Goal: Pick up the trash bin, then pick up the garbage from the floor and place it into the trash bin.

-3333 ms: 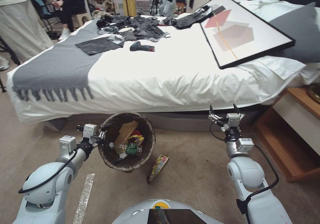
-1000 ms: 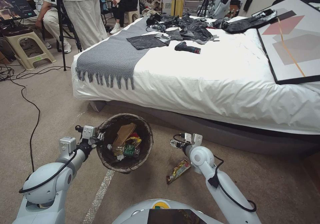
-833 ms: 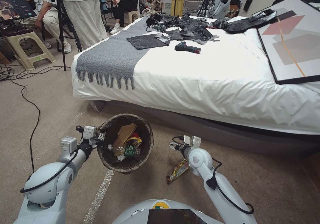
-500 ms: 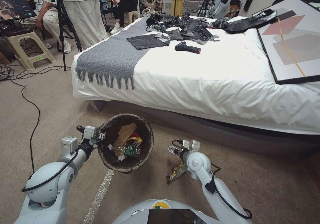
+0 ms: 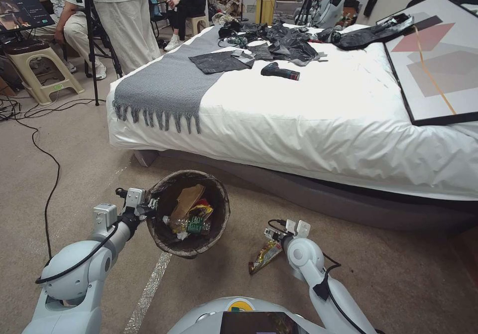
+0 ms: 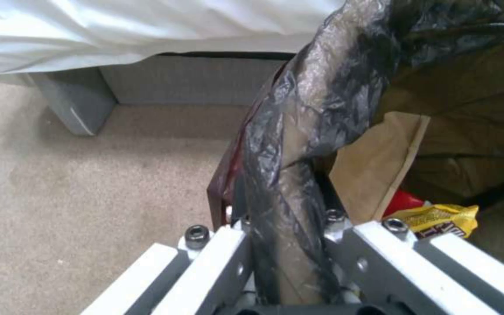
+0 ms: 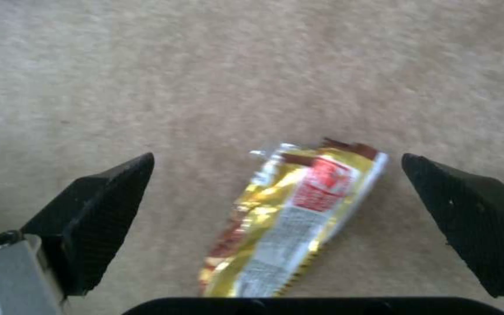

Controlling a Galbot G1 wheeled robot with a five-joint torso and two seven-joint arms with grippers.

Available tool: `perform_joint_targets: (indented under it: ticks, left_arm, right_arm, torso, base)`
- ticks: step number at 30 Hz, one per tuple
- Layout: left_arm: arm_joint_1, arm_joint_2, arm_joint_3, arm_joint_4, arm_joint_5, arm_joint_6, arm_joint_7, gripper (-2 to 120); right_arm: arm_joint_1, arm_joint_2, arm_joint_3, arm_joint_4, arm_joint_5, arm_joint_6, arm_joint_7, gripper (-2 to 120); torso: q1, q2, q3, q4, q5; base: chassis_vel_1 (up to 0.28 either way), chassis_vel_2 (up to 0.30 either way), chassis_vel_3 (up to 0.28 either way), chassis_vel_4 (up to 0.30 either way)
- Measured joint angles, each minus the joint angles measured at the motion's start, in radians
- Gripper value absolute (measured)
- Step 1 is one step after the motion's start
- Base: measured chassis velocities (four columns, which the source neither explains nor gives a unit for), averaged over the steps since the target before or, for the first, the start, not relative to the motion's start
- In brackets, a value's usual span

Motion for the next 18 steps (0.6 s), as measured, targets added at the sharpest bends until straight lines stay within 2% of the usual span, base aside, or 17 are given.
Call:
perform_joint_targets:
  ticks: [18]
  left_arm:
    - [-0.004, 0.003, -0.003, 0.002, 0.0, 0.0, 0.003, 0]
  right_arm:
    - [0.023, 0.036, -0.018, -0.134, -0.026, 0.015, -0.003, 100]
  torso:
    - [0.0, 0.0, 0.0, 0.0002, 0.0]
  base:
    - [0.0, 0.0, 0.0, 0.0]
